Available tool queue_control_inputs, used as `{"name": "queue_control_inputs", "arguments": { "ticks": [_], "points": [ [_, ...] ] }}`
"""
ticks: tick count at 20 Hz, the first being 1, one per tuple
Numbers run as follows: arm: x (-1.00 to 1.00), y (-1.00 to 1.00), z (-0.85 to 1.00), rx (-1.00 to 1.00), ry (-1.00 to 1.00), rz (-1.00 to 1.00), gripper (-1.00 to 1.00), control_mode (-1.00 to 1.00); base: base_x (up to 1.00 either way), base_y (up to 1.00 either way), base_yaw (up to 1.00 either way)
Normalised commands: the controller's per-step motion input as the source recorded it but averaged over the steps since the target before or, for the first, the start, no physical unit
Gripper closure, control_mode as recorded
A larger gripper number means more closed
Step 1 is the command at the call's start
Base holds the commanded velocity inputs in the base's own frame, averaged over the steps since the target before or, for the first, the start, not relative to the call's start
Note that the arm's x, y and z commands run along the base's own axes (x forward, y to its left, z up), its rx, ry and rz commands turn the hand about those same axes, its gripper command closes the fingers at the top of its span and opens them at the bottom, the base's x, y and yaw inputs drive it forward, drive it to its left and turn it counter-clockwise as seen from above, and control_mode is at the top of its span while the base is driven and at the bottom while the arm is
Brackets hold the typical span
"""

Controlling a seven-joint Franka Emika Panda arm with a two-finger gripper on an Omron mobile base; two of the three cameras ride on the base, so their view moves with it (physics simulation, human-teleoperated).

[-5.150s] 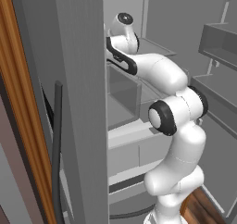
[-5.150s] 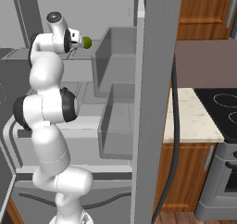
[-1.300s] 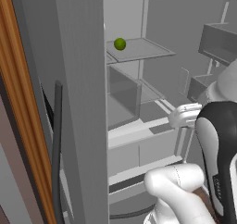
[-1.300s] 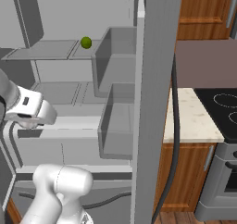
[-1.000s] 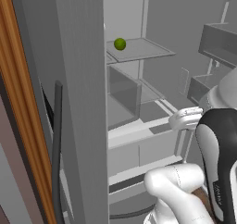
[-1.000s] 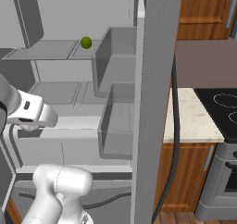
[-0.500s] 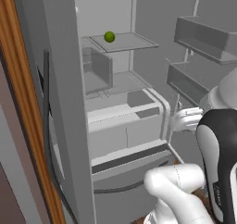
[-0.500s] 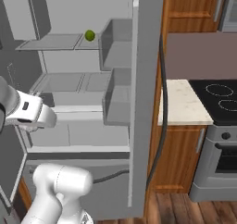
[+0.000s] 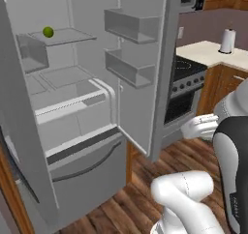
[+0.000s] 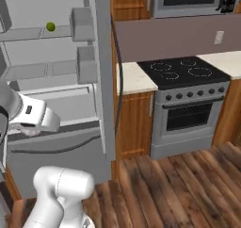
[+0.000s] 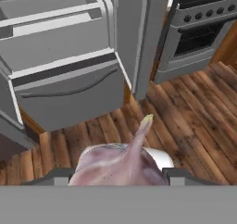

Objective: Retrieve the bottle and the shaker from the cabinet and place them next to the mixing bowl on the counter. Then add garlic from the fridge to the mixing bowl.

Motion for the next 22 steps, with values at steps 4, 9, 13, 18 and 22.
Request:
{"name": "queue_control_inputs", "arguments": {
  "ticks": [4, 9, 13, 18, 22],
  "points": [
    [0.0, 0.0, 0.0, 0.0, 0.0, 0.0, 1.0, 1.0, -0.65, -0.17, -0.63],
    [0.0, 0.0, 0.0, 0.0, 0.0, 0.0, 1.0, 1.0, -0.17, -0.22, -0.55],
    [0.0, 0.0, 0.0, 0.0, 0.0, 0.0, 1.0, 1.0, 0.35, -0.31, -0.47],
    [0.0, 0.0, 0.0, 0.0, 0.0, 0.0, 1.0, 1.0, 0.83, -0.33, -0.29],
    [0.0, 0.0, 0.0, 0.0, 0.0, 0.0, 1.0, 1.0, 0.99, -0.33, -0.01]
  ]
}}
